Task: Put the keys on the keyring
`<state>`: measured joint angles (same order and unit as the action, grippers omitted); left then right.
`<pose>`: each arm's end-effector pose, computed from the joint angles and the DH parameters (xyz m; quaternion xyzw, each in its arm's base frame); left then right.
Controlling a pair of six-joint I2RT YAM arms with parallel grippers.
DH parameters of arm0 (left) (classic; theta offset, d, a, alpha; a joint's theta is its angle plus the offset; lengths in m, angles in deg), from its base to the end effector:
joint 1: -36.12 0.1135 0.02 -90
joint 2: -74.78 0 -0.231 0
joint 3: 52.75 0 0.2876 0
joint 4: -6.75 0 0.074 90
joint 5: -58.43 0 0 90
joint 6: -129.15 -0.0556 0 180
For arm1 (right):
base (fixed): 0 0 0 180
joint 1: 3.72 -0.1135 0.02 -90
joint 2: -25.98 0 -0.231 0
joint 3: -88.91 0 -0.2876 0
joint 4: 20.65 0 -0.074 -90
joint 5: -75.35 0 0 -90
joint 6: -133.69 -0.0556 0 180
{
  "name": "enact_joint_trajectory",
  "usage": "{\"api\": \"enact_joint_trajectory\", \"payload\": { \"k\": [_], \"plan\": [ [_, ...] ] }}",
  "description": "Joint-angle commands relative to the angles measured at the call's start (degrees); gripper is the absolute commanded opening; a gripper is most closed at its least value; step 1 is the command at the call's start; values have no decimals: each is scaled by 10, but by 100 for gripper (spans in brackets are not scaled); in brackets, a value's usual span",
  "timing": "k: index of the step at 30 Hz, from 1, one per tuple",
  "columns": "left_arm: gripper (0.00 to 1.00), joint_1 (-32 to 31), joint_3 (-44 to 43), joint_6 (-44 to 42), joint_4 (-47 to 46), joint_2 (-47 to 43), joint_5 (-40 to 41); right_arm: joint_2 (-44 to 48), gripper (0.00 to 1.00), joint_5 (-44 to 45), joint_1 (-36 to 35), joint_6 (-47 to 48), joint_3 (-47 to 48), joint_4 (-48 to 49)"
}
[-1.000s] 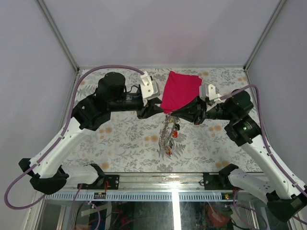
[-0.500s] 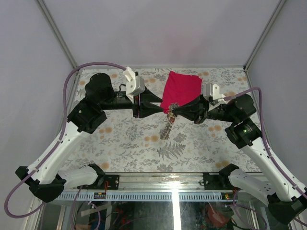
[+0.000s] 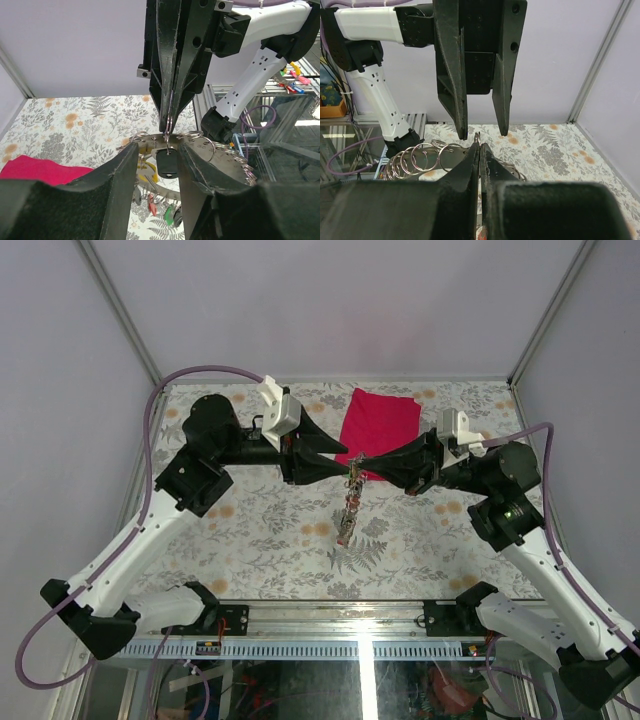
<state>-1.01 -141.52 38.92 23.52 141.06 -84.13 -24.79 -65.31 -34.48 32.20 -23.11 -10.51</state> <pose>0.2126 -0.2163 0.4457 0.5037 0.4648 -0.4922 0.5367 0.1891 0.1626 0.4277 -0.4390 0.4021 0.4857 0.6401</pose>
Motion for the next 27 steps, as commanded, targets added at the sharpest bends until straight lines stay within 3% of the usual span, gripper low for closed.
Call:
{"api": "enact_joint_trajectory", "payload": {
  "k": [1,15,19,24,27],
  "plan": [
    [38,3,2,15,-56,3,-20,0,0,-4,0,-26,9,84],
    [29,2,-10,22,-66,21,-48,-15,0,-13,0,-49,7,110],
    [21,2,-10,30,-77,25,-58,-19,0,-15,-1,-53,4,116],
    [1,2,-15,31,-76,29,-64,-18,0,-13,-1,-56,0,122],
    [0,2,-22,23,-62,31,-61,-17,0,-12,0,-55,-1,121]
  ]
}}
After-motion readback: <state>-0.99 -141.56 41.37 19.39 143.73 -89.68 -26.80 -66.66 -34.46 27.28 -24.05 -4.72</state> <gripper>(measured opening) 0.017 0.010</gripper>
